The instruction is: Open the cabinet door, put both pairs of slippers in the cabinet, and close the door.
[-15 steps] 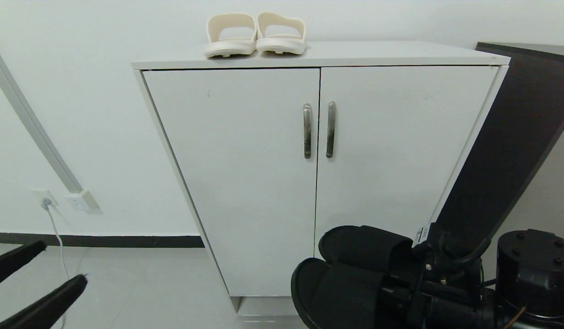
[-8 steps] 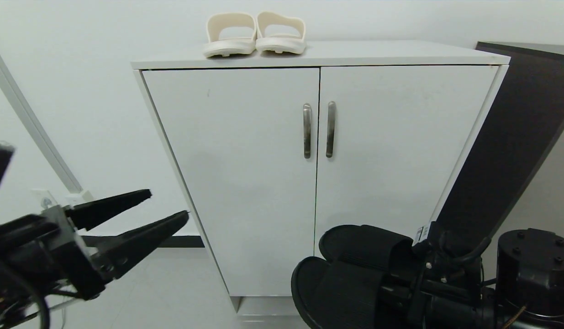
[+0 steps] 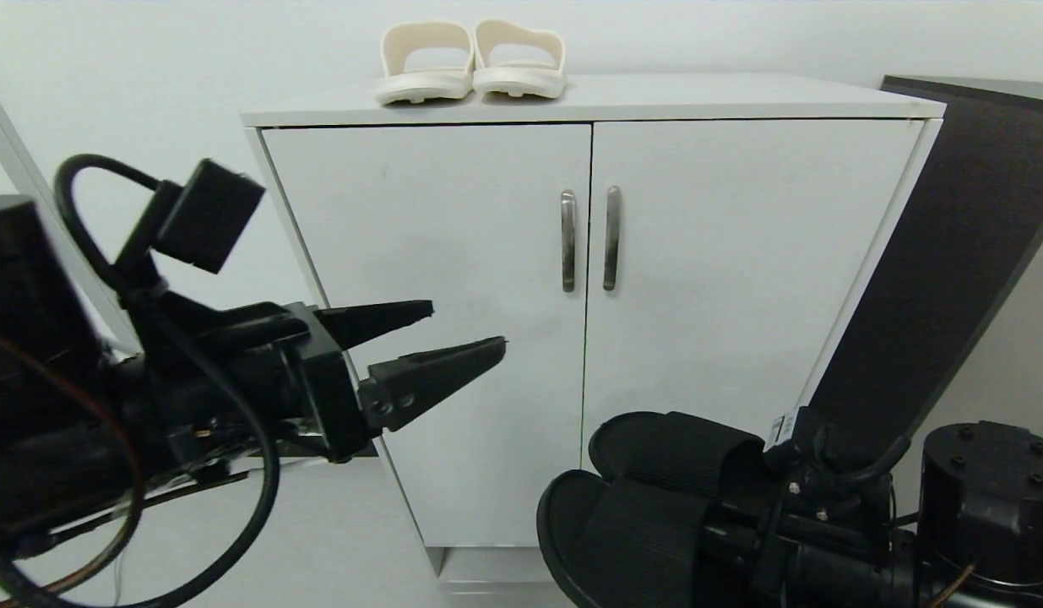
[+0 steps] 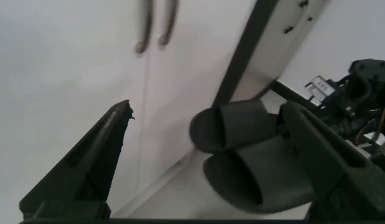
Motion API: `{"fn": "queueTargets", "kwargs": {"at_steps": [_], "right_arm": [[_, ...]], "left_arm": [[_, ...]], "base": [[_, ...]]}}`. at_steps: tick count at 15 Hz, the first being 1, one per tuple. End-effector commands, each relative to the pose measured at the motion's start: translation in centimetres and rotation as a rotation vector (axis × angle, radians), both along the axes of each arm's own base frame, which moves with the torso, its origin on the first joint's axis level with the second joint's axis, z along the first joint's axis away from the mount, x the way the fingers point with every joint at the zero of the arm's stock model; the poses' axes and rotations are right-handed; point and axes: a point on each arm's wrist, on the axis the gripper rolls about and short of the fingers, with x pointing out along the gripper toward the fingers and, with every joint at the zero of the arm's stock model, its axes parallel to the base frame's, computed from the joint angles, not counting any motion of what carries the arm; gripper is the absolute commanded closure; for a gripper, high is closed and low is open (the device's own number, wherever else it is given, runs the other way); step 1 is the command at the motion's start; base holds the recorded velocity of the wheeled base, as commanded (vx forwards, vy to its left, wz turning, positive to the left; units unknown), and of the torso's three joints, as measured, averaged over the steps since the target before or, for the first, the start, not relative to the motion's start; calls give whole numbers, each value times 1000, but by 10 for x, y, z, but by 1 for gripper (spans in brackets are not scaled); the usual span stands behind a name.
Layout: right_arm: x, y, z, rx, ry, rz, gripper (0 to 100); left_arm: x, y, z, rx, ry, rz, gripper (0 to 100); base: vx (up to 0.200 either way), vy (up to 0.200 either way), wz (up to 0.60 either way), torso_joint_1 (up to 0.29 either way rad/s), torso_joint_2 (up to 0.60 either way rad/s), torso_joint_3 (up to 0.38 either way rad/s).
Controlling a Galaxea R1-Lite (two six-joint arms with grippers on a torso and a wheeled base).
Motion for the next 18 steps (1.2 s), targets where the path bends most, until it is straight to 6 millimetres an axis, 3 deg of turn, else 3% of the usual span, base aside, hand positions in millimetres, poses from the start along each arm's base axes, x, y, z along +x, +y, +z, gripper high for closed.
{"fn": "queueTargets", "kwargs": {"at_steps": [1,5,9,13,18], "right_arm": [[2,1,-2,-5,7,0,100],[1,1,-3,-10,11,-2,100],[0,0,-6,-18,18,0,100],[-1,0,-4,-12,13,1,100],[1,-2,-4,-9,13,-7,100]], "left_arm": [[24,-33,-2,14,34,-72,0],[43,-61,11,-50,41,-203,0],[75,-88,6,-56,69,-241,0],[78,-92,19,-101,87,-334,0],[92,-95,13,-99,121,-320,0]], "base": [[0,0,0,0,0,0],[0,0,0,0,0,0],[0,0,0,0,0,0],[0,0,0,0,0,0],[0,0,0,0,0,0]]}}
